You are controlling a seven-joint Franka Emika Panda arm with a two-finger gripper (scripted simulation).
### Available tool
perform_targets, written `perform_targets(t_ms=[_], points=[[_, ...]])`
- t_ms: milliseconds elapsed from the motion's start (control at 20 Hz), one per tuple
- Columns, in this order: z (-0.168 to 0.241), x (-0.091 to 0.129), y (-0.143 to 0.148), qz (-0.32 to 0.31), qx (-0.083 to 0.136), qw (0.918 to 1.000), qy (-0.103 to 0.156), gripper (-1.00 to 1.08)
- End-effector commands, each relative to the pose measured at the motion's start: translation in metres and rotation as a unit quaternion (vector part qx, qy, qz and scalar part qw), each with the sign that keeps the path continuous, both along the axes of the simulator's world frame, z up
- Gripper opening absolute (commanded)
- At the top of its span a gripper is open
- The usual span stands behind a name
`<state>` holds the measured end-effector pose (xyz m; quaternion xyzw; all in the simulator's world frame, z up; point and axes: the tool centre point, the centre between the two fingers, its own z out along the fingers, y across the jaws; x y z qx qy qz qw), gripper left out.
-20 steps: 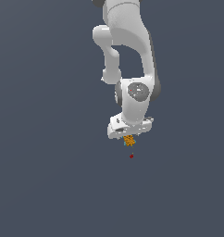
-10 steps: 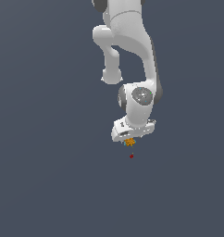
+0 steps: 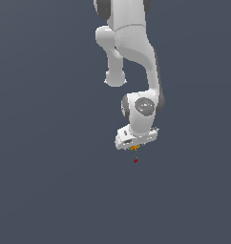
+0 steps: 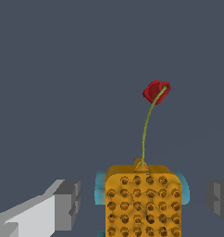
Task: Pick up the object and move it to a goal position.
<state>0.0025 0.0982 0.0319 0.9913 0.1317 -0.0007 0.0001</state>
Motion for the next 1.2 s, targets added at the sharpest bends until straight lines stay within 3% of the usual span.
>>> perform_targets(t_ms=[0, 250, 300, 850, 1150], points=[[-0.010, 0.000, 0.000, 0.000, 0.000, 1.0000, -0.001, 1.00], [-0.017, 0.001, 0.000, 0.000, 0.000, 1.0000, -0.001, 1.00], [-0.017, 0.001, 0.000, 0.000, 0.000, 1.0000, -0.001, -1.00], [-0.016, 0.001, 0.000, 0.000, 0.000, 1.0000, -0.001, -1.00], [-0.014, 0.007, -0.018, 0.000, 0.000, 1.0000, -0.001, -1.00]])
